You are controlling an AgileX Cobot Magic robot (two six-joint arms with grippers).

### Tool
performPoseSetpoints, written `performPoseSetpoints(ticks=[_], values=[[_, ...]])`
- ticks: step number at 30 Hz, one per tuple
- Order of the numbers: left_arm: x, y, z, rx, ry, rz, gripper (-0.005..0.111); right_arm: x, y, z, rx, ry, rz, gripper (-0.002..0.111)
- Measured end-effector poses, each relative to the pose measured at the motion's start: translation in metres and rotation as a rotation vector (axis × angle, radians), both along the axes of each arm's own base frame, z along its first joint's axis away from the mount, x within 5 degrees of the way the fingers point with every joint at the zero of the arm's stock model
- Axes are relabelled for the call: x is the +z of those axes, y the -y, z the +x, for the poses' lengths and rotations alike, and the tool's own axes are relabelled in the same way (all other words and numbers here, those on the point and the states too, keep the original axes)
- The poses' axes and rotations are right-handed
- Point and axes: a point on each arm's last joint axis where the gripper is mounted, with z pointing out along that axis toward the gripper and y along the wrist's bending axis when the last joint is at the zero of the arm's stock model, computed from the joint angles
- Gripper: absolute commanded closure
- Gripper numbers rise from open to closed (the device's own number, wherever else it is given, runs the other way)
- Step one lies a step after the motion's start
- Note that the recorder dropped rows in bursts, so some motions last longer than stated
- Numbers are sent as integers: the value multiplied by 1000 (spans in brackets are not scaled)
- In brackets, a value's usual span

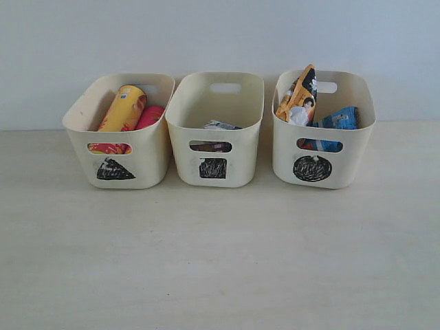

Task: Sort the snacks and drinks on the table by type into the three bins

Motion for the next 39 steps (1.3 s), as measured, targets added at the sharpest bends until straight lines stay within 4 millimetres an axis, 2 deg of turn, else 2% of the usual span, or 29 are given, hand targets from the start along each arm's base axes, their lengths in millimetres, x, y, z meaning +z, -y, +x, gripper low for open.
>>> performPoseSetpoints(ticks=[6, 16, 39], values=[[0, 0, 0, 0, 0, 0, 103, -12, 0, 1, 0, -24, 5, 108], [0, 0, 0, 0, 0, 0, 103, -12, 0, 2, -14, -21, 66, 108], [0, 0, 0, 0, 0, 0, 103, -14, 0, 1, -15, -47, 64, 108]])
